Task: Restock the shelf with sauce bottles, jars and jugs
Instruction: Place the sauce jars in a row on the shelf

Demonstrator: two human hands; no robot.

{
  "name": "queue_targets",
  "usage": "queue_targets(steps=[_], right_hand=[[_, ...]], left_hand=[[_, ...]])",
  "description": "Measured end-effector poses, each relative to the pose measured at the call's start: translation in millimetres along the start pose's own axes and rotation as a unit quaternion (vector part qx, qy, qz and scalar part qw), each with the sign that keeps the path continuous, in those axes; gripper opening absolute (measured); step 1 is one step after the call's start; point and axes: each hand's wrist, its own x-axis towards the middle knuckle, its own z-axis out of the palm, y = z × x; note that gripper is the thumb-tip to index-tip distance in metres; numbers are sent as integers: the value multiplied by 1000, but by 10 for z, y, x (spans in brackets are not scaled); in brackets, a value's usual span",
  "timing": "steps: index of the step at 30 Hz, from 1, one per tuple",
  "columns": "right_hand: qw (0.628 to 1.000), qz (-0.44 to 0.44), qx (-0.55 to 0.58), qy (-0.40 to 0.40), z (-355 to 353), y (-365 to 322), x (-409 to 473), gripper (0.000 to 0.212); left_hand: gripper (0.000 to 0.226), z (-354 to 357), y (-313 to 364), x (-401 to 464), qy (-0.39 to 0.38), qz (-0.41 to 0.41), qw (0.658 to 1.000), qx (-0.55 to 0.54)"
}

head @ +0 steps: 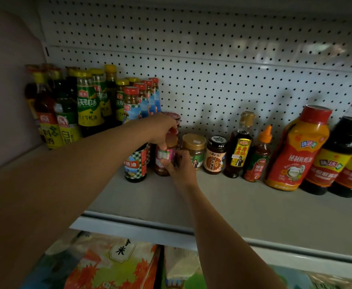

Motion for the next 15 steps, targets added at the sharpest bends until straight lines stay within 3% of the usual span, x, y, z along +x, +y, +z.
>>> queue_targets(steps=[8, 15], right_hand=[[999, -5, 45, 5, -70, -40, -17, 35], [999, -33, 36, -16, -67, -5, 16, 48]], left_hand=[[80, -55, 79, -32, 4, -11, 1000, 18], [77, -56, 95, -9, 3, -15, 1000, 16]])
